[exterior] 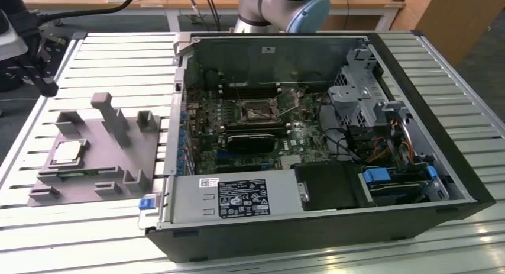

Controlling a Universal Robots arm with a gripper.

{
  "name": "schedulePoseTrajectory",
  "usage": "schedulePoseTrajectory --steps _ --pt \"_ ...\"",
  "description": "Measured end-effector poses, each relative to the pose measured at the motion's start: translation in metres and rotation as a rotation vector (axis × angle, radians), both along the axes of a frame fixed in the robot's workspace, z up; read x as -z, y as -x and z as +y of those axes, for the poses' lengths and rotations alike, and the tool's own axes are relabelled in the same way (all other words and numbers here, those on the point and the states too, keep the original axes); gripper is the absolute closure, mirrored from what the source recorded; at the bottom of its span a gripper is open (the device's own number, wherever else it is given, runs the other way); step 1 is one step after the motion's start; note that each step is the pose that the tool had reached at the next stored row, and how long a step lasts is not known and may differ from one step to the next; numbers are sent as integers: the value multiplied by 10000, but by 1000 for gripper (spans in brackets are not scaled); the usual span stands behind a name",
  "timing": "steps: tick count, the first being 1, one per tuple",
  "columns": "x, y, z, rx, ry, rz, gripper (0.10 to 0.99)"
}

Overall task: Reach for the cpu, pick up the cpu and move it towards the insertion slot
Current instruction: 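Reach for the cpu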

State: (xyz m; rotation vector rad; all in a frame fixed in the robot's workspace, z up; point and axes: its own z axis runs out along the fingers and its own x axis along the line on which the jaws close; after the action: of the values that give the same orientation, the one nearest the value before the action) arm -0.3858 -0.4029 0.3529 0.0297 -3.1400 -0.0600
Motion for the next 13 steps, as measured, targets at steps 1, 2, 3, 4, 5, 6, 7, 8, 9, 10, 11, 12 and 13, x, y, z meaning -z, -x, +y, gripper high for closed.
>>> schedulePoseTrajectory --steps 1,2,3,4,5,6,7,8,9,10,11,12,13 --pt "5 26 0 0 1 2 980" --pt "11 47 0 0 12 8 980" --pt "17 63 0 0 21 17 980" --pt "22 79 0 0 26 18 980" --pt "26 101 0 -1 31 18 980" --pt "32 140 -1 -2 39 17 980" --pt "38 185 0 -1 54 19 980" --pt "43 225 0 1 71 18 980" --pt "48 259 0 1 78 18 980" --pt "52 288 -1 1 84 18 980" --pt "56 313 -2 0 86 17 980" --pt "60 332 -3 1 88 19 980" --pt "65 340 -7 0 89 19 980"
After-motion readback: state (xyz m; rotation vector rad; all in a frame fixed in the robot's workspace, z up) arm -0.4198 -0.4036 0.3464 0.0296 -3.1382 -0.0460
